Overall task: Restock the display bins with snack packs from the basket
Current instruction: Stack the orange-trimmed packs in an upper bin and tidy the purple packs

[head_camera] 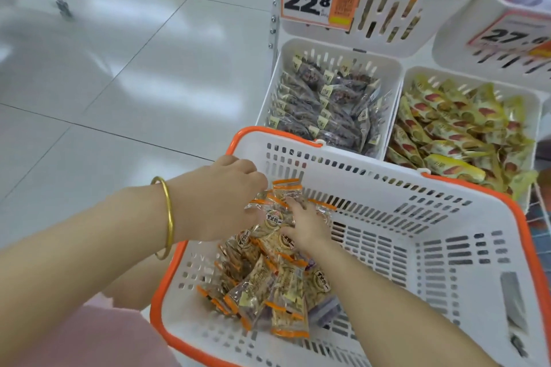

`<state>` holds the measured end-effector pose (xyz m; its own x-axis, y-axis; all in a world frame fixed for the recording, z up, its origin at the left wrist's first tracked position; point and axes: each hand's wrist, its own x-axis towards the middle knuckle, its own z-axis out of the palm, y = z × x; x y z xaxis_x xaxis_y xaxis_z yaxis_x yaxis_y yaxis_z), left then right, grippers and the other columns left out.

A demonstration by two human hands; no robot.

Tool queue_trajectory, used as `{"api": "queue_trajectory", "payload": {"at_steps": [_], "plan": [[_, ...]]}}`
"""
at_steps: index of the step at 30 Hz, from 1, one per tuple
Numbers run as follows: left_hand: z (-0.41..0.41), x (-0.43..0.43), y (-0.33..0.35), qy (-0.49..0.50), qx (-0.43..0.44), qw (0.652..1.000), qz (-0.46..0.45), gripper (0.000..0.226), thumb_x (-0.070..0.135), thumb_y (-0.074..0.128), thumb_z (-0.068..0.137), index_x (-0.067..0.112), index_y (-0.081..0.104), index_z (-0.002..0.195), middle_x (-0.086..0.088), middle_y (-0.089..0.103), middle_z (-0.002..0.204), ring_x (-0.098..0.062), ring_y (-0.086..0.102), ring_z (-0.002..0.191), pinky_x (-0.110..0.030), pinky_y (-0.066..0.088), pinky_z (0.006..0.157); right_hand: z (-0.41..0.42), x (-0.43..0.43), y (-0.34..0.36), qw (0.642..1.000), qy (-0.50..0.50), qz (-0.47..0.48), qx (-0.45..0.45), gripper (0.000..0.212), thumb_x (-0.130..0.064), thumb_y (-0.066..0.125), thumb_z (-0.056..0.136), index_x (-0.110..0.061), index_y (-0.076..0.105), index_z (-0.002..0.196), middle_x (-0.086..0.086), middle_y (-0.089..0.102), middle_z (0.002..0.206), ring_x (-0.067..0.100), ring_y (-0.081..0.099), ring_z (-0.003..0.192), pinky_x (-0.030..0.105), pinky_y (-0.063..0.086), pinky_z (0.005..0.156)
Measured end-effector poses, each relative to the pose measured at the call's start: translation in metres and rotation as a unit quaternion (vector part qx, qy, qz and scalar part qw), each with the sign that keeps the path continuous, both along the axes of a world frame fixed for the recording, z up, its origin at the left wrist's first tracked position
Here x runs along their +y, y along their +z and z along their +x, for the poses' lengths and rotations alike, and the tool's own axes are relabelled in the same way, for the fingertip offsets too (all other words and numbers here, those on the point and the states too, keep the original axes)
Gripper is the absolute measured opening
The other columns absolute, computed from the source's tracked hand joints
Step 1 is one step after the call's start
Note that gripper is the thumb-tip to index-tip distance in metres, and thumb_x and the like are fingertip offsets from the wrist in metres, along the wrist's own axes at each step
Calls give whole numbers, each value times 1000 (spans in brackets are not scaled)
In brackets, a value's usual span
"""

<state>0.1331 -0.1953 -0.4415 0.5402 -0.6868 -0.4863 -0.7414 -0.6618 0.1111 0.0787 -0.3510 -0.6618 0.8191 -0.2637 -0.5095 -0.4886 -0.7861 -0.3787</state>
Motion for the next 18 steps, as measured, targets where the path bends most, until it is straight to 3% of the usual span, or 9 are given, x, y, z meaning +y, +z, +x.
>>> {"api": "queue_trajectory", "payload": {"at_steps": [3,5,7,10,14,16,18], "plan": [[2,-1,-3,1,9,1000,6,49,47,39,95,28,33,139,3,32,143,-20,23,135,-35,29,110,1,1,0,995,-67,41,-60,42,-39,68,84,-23,50,118,3,44,121,22,55,99,39,50,82],[2,-4,-3,-3,16,1000,12,50,48,40,94,27,34,139,2,34,141,-21,25,133,-36,29,109,0,-1,4,989,-76,74,-102,27,-32,72,82,-19,49,89,-3,46,95,18,49,80,34,44,70],[3,-9,-2,-3,23,1000,19,51,48,40,94,25,34,139,0,36,140,-23,28,131,-35,28,109,-4,-8,15,977,-86,149,-126,31,-22,74,81,-19,44,73,-4,46,75,16,44,68,32,39,65],[5,-19,2,7,31,999,8,53,44,40,95,21,30,142,-4,35,142,-25,30,131,-34,28,108,-12,-25,54,960,-99,211,-153,33,-14,74,80,-20,45,66,-2,50,66,14,48,62,29,41,62],[5,-40,6,84,90,990,-66,58,42,49,93,14,32,141,-8,40,141,-27,44,125,-37,39,102,-25,-59,143,919,-126,308,-210,21,-14,76,77,-11,55,75,11,63,72,16,56,61,28,45,60],[4,-56,7,123,140,971,-147,52,45,53,89,14,48,131,-7,54,130,-25,57,112,-40,45,98,-34,-75,188,909,-112,329,-230,19,-12,75,77,-9,57,78,4,64,66,9,56,55,20,46,54],[0,-70,10,138,197,944,-225,34,39,52,92,16,57,118,-6,62,108,-18,57,95,-38,47,93,-43,-86,219,903,-109,336,-246,16,-10,75,77,-10,58,78,-3,63,61,3,54,49,14,43,48]]}}
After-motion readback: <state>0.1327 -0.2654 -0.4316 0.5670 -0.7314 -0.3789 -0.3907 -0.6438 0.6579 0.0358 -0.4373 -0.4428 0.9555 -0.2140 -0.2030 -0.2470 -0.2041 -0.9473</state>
